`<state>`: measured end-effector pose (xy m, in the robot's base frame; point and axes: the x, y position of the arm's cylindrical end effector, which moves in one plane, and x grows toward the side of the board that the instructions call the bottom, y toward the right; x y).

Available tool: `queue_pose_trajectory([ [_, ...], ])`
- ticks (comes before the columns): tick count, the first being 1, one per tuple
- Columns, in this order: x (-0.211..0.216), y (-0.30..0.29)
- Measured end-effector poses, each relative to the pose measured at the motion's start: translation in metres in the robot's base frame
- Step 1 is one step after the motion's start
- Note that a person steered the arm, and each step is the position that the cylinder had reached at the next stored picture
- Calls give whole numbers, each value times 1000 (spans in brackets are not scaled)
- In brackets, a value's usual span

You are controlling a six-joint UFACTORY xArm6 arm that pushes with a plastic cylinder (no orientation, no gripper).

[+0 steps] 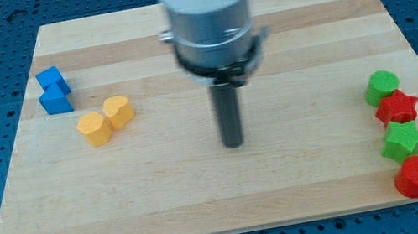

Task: Move your arm towards the red star

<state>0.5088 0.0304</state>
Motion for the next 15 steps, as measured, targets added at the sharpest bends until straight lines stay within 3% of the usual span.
queue_pose_trajectory([
  [5, -16, 50],
  [6, -29, 96],
  [8, -68, 115],
  [10, -71, 254],
  [11, -50, 305],
  [13, -9, 314],
  [15, -7, 303],
])
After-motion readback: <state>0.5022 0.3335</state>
